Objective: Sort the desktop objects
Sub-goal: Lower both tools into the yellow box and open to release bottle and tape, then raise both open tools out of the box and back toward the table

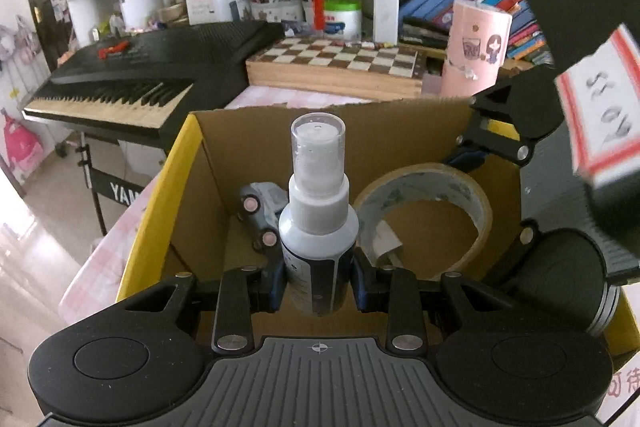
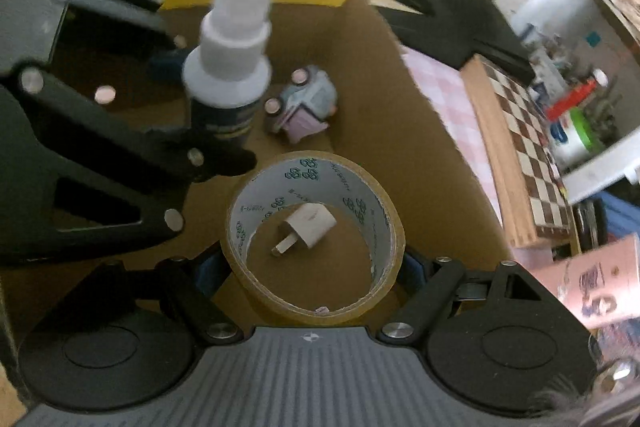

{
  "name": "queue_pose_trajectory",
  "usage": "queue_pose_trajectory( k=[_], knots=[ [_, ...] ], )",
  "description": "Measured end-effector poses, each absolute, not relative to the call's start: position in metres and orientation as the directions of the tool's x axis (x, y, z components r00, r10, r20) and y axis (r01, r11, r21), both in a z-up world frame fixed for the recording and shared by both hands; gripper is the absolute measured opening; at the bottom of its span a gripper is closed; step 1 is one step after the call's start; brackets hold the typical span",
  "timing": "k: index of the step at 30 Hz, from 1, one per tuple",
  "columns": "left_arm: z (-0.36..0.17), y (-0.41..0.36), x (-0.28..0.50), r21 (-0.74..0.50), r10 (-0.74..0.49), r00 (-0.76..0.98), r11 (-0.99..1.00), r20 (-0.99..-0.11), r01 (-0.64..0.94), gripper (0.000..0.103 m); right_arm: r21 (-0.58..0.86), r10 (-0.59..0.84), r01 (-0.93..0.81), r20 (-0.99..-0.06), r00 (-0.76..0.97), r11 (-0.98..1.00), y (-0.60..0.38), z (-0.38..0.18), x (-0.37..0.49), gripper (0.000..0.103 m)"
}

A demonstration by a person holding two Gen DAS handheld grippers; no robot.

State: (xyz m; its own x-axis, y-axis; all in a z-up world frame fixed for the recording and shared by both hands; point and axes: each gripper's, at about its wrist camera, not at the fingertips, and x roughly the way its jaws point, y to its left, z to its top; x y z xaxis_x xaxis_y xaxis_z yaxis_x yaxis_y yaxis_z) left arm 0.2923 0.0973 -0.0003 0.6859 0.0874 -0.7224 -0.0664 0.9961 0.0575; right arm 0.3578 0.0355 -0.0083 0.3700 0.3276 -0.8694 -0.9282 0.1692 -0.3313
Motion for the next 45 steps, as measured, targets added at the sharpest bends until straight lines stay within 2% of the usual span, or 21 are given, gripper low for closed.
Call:
queue_pose_trajectory(
  k=[5,9,12,14,17,21,31,38,45],
  knots=[
    [0.000,0.097,0.290,0.056,0.093,0.680,0.995,-0.727,-0.077,0.031,-0.323,0.293,-0.940,-0.893,0.342,0.110,0.040,-0.013,0.358,0.083],
    [0.005,0.098,0.289,0.047,0.096,0.702,0.995,-0.706,-0.089,0.038,-0.308,0.298,-0.942,-0.894,0.334,0.132,0.041,-0.012,0.362,0.084],
    [0.011,0.096,0.284,0.054,0.105,0.730,0.994,-0.675,-0.093,0.049,-0.310,0.314,-0.936,-0.883,0.348,0.167,0.039,-0.008,0.363,0.089],
    [0.016,0.094,0.280,0.053,0.106,0.753,0.994,-0.649,-0.094,0.054,-0.305,0.337,-0.930,-0.870,0.359,0.204,0.036,-0.003,0.364,0.097],
    [0.027,0.094,0.272,0.041,0.107,0.785,0.994,-0.610,-0.103,0.061,-0.311,0.371,-0.913,-0.841,0.393,0.262,0.027,0.011,0.363,0.098],
    [0.044,0.096,0.258,0.015,0.107,0.827,0.993,-0.552,-0.118,0.070,-0.300,0.429,-0.888,-0.791,0.436,0.349,0.011,0.034,0.358,0.098],
    [0.067,0.105,0.216,-0.060,0.102,0.886,0.988,-0.452,-0.144,0.082,-0.273,0.508,-0.752,-0.596,0.622,0.601,-0.031,0.079,0.312,0.098],
    [0.072,0.111,0.182,-0.097,0.117,0.907,0.981,-0.403,-0.170,0.086,-0.172,0.491,-0.631,-0.490,0.721,0.756,-0.055,0.090,0.277,0.097],
    [0.068,0.118,0.153,-0.118,0.131,0.912,0.975,-0.389,-0.191,0.090,-0.072,0.402,-0.464,-0.396,0.826,0.883,-0.078,0.087,0.238,0.097]
  ],
)
